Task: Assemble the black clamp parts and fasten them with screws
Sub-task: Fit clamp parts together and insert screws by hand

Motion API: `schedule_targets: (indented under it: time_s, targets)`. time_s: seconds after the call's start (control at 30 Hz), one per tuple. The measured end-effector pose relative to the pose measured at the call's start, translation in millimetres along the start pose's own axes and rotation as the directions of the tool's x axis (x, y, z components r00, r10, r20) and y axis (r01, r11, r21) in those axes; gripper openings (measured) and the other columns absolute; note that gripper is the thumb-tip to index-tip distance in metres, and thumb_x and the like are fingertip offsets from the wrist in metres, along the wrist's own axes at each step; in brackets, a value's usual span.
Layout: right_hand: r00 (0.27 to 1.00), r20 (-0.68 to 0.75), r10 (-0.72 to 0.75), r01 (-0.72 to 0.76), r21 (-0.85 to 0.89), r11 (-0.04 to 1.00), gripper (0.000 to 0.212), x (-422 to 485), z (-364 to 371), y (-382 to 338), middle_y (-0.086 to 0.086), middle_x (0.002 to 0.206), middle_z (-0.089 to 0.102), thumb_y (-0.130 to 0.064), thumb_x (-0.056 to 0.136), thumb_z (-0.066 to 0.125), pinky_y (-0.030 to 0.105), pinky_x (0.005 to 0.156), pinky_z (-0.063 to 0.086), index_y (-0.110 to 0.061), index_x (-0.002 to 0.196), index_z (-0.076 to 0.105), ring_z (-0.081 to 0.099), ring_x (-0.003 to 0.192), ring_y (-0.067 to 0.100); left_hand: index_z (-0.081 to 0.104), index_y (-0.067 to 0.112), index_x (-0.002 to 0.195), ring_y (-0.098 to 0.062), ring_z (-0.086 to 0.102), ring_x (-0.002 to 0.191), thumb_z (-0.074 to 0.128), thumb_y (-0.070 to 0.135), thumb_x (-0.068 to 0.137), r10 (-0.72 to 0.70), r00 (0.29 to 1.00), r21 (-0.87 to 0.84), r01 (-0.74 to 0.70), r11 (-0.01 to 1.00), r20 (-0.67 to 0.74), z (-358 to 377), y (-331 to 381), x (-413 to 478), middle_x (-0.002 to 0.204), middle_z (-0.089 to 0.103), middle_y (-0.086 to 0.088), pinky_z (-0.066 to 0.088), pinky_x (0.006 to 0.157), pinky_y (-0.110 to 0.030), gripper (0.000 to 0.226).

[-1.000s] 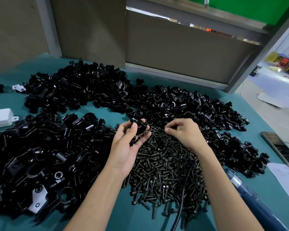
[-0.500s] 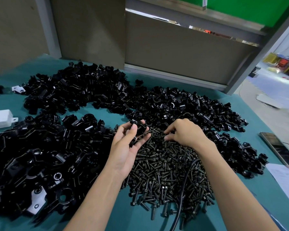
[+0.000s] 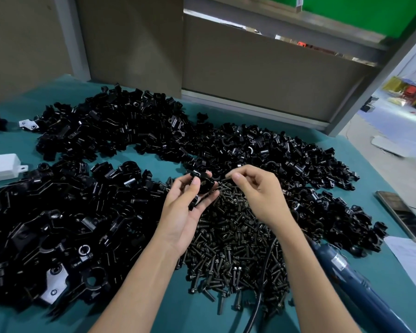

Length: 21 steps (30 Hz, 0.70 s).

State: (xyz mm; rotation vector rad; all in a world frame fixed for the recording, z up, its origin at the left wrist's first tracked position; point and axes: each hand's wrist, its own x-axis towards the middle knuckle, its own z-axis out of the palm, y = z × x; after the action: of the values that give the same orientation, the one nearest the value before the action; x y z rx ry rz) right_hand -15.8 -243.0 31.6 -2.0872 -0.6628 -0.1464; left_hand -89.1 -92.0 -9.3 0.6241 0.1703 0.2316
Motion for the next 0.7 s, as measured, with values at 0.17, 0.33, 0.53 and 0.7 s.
schedule_targets:
  time_s: [0.17,0.33,0.53,0.7]
  targets:
    - [1.000,-0.028,0.008,-0.004,0.134,0.991,0.017,-7.5,15.8,-11.5,-0.016,0.054,0.051,-0.011,0.099,0.060,0.016,0.052,0.027,-0.013,0.090,0.074,0.034,0.049,0.003,0.056,0.001,0.119,-0.032,0.062,0.123,0.061,0.020,0.088,-0.014,1.000,0.026,0.014,1.000,0.015,-0.2,-0.8,-1.1,0.126,0.066,-0.019,0.058,0.091,-0.034,0.037]
    - [0.999,-0.033,-0.005,0.009,0.133,0.991,0.017,-10.5,20.0,-12.1,-0.005,0.058,0.058,-0.011,0.098,0.062,0.015,0.051,0.028,-0.015,0.087,0.074,0.037,0.049,0.003,0.058,0.003,0.115,-0.031,0.063,0.122,0.061,0.019,0.086,-0.031,0.999,0.021,0.030,0.999,0.038,0.8,-0.5,-1.7,0.121,0.068,-0.016,0.058,0.091,-0.034,0.032]
    - [0.990,-0.144,-0.011,0.038,0.186,0.982,0.023,-7.9,21.4,-14.8,0.016,0.071,0.065,-0.014,0.099,0.059,0.041,0.053,0.036,-0.028,0.085,0.071,0.046,0.057,0.033,0.055,-0.001,0.122,-0.032,0.063,0.121,0.061,0.020,0.087,-0.041,0.998,0.051,0.039,0.998,0.049,3.2,-0.1,-3.9,0.135,0.057,-0.027,0.057,0.094,-0.036,0.041]
    - [0.994,-0.107,0.023,-0.004,0.172,0.985,0.019,-9.9,23.0,-10.5,0.013,0.071,0.067,-0.016,0.100,0.059,0.041,0.056,0.040,-0.017,0.088,0.074,0.050,0.059,0.029,0.056,-0.002,0.121,-0.033,0.064,0.121,0.060,0.018,0.088,-0.048,0.998,-0.019,0.049,0.999,0.043,1.7,-0.2,-2.6,0.133,0.061,-0.025,0.058,0.092,-0.035,0.039]
